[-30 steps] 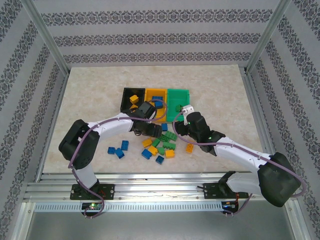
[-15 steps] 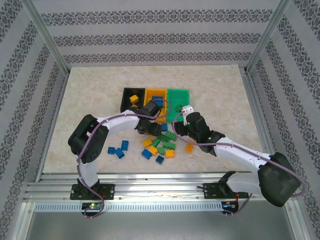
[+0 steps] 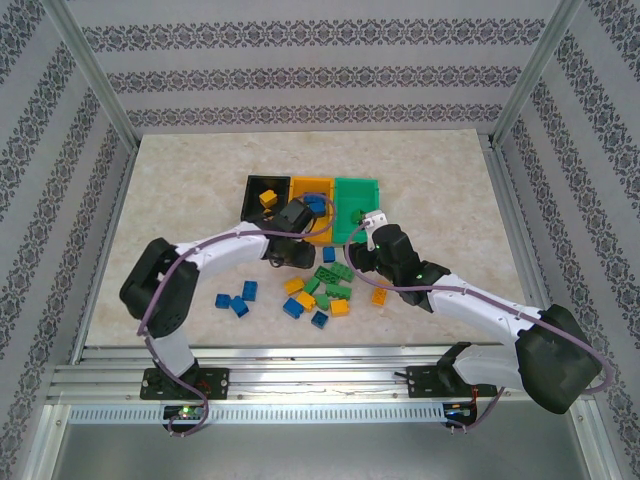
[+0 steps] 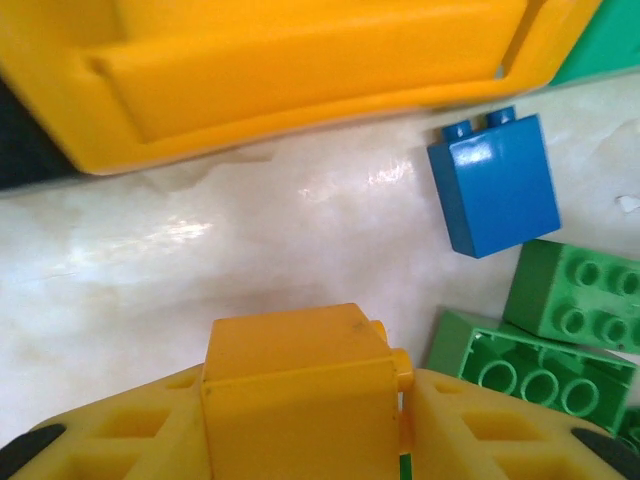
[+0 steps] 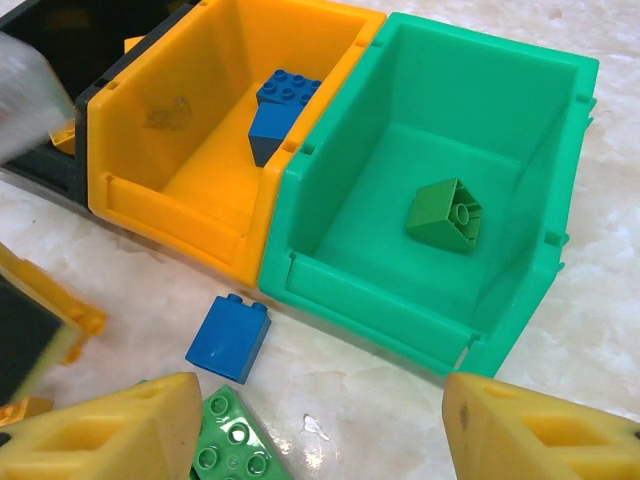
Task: Sort the legos into containers by color
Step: Place the lego in the container, then pick up the lego from the bottom-right of the table.
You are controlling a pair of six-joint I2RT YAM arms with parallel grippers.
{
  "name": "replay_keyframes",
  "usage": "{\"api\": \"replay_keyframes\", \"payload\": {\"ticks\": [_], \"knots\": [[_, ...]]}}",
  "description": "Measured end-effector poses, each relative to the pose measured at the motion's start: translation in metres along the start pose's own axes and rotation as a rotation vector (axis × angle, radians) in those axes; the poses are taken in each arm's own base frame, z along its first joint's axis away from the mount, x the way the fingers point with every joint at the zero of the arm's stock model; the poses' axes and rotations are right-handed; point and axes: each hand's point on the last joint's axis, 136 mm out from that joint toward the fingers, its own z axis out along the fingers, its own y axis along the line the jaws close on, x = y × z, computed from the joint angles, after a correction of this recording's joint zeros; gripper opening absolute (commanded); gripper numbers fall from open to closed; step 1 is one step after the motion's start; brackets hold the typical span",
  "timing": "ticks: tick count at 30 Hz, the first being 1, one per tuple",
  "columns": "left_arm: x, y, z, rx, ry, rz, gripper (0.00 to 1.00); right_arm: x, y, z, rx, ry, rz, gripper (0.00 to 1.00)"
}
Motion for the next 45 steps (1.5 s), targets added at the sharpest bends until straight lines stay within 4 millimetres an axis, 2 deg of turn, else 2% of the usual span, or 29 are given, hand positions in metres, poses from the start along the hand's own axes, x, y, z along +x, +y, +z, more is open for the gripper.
{"api": "replay_keyframes", "payload": {"ticks": [3, 6, 13, 20, 23, 27, 34, 37, 45], "knots": [[-0.016, 0.013, -0.022, -0.011, -0.064, -0.013, 0.46, 0.000, 0.000, 0.000, 0.000, 0.000, -0.001, 0.65], [-0.033, 0.037, -0.036, -0.043, -0.108, -0.043, 0.47, 0.000, 0.000, 0.000, 0.000, 0.000, -0.002, 0.65], [-0.071, 0.084, -0.051, -0.132, -0.161, -0.079, 0.48, 0.000, 0.002, 0.000, -0.005, 0.000, -0.006, 0.65], [-0.112, 0.096, -0.047, -0.191, -0.201, -0.049, 0.64, 0.000, 0.002, 0.000, -0.005, 0.000, -0.006, 0.65], [-0.123, 0.095, -0.046, -0.188, -0.210, -0.034, 0.67, 0.000, 0.002, 0.000, -0.003, 0.000, -0.006, 0.65], [-0.119, 0.090, -0.045, -0.151, -0.212, -0.030, 0.67, 0.000, 0.002, 0.000, -0.003, 0.000, -0.006, 0.65], [-0.071, 0.088, -0.041, -0.073, -0.201, -0.025, 0.67, 0.001, 0.003, 0.000, -0.012, 0.002, 0.003, 0.67], [-0.058, 0.087, -0.044, -0.043, -0.228, -0.026, 0.68, 0.003, 0.004, 0.002, -0.020, 0.013, 0.007, 0.67], [-0.042, 0.082, -0.051, 0.022, -0.305, -0.015, 0.67, 0.021, 0.008, 0.008, -0.047, 0.103, 0.134, 0.67]]}}
